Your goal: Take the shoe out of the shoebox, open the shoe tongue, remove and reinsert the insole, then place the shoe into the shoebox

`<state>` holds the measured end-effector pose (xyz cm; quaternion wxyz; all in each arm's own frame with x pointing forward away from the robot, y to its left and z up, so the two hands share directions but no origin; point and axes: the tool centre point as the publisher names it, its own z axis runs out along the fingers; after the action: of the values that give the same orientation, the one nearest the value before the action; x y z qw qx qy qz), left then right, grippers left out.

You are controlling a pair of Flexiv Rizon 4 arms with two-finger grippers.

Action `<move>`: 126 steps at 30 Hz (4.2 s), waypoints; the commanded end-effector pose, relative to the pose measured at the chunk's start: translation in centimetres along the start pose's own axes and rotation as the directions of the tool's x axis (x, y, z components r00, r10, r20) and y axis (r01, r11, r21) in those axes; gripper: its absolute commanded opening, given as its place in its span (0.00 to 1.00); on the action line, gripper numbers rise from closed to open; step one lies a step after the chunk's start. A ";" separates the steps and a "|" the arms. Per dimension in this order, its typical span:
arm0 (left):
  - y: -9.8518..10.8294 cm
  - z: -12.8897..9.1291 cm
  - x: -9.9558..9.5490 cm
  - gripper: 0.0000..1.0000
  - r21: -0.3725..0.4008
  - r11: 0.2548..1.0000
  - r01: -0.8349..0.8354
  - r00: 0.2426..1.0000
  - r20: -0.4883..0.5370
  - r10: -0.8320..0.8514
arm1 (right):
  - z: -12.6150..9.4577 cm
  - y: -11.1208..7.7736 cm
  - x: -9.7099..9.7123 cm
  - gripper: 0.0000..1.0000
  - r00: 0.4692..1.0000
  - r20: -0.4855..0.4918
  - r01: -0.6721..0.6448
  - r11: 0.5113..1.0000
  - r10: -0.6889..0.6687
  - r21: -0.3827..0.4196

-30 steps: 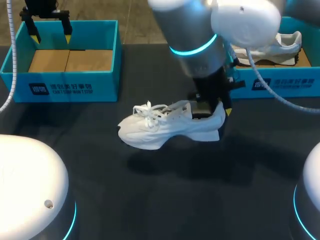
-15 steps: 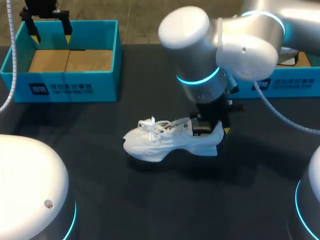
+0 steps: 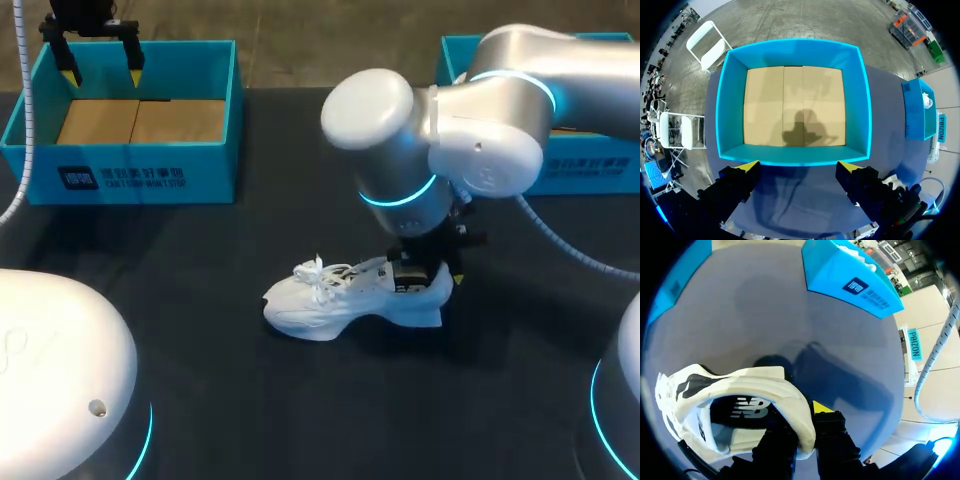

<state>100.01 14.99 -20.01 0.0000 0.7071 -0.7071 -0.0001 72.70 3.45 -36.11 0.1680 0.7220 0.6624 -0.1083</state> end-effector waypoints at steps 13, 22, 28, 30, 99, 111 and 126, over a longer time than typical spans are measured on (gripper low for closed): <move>0.0 0.0 0.0 1.00 0.000 1.000 0.000 1.000 0.000 0.000 | -1.9 -0.7 -0.4 1.00 0.999 -0.045 -0.003 1.000 0.002 -0.017; 0.0 0.0 0.0 1.00 0.000 1.000 0.000 1.000 0.000 0.000 | -5.3 0.7 -1.6 1.00 0.926 -0.183 0.277 0.924 -0.330 -0.265; 0.0 0.0 0.0 1.00 0.000 1.000 0.000 1.000 0.000 0.000 | -7.1 2.7 -1.2 1.00 0.712 -0.221 0.514 0.709 -0.667 -0.483; 0.0 0.0 0.0 1.00 0.000 1.000 0.000 1.000 0.000 0.000 | -7.6 3.5 -0.9 1.00 0.628 -0.199 0.576 0.622 -0.752 -0.531; 0.0 0.0 0.0 1.00 0.000 1.000 0.000 1.000 0.000 0.000 | -3.1 1.0 -3.8 1.00 0.059 -0.010 0.539 0.040 -0.998 -0.842; 0.0 0.0 0.0 1.00 0.000 1.000 0.000 1.000 0.000 0.000 | 0.5 2.2 -2.8 1.00 0.075 -0.075 0.369 0.097 -0.994 -0.924; 0.0 0.0 0.0 1.00 0.000 1.000 0.000 1.000 0.000 0.000 | 3.3 2.8 -1.5 1.00 0.026 -0.117 0.283 0.120 -0.993 -0.952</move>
<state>100.01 14.99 -20.01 0.0000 0.7071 -0.7071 -0.0001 75.14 0.18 -37.70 0.0306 0.0616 0.9011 0.4281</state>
